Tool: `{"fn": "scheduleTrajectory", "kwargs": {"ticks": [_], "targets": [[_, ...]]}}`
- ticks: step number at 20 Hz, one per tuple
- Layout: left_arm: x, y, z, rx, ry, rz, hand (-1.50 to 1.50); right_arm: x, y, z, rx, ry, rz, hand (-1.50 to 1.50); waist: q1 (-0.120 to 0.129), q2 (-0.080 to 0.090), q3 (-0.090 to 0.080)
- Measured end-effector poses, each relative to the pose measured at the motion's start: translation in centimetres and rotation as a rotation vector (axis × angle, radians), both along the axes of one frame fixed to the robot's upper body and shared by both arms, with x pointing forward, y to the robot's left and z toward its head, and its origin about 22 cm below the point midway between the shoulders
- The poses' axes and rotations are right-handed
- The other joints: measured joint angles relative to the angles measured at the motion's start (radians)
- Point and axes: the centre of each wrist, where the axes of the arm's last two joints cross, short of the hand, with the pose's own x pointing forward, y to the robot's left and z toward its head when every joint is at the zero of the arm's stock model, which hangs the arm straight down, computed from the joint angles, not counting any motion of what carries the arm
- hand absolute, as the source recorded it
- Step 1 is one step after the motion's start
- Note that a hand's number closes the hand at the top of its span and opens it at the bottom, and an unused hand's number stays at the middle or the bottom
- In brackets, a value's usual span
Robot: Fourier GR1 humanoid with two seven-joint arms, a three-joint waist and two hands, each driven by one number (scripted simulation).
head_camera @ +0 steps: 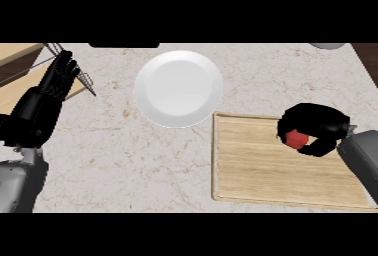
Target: Pick the bell pepper from the tray and place it in the plate
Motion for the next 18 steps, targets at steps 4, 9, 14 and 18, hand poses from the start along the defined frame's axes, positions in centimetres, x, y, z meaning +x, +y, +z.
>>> {"fn": "scheduleTrajectory", "kwargs": {"ticks": [4, 9, 14, 18], "targets": [[0.0, -0.2, 0.2, -0.006, -0.013, -0.015, 0.0, 0.9, -4.6, 0.4, -0.021, -0.053, -0.406, 1.5, 0.013, 0.012, 0.002], [0.1, -1.1, 0.3, -0.004, -0.021, -0.041, 0.0, 1.9, -8.1, 1.2, -0.026, -0.178, -0.8, 1.5, 0.039, 0.022, 0.004], [0.5, -1.3, 0.0, -0.008, -0.018, -0.047, 0.0, 4.2, -7.7, 2.7, 0.048, -0.298, -0.908, 1.5, 0.042, 0.017, 0.002], [0.5, -1.2, 0.2, -0.008, -0.008, -0.034, 0.0, 5.8, -6.6, 4.5, 0.181, -0.311, -0.865, 1.5, 0.027, 0.009, 0.001]]}}
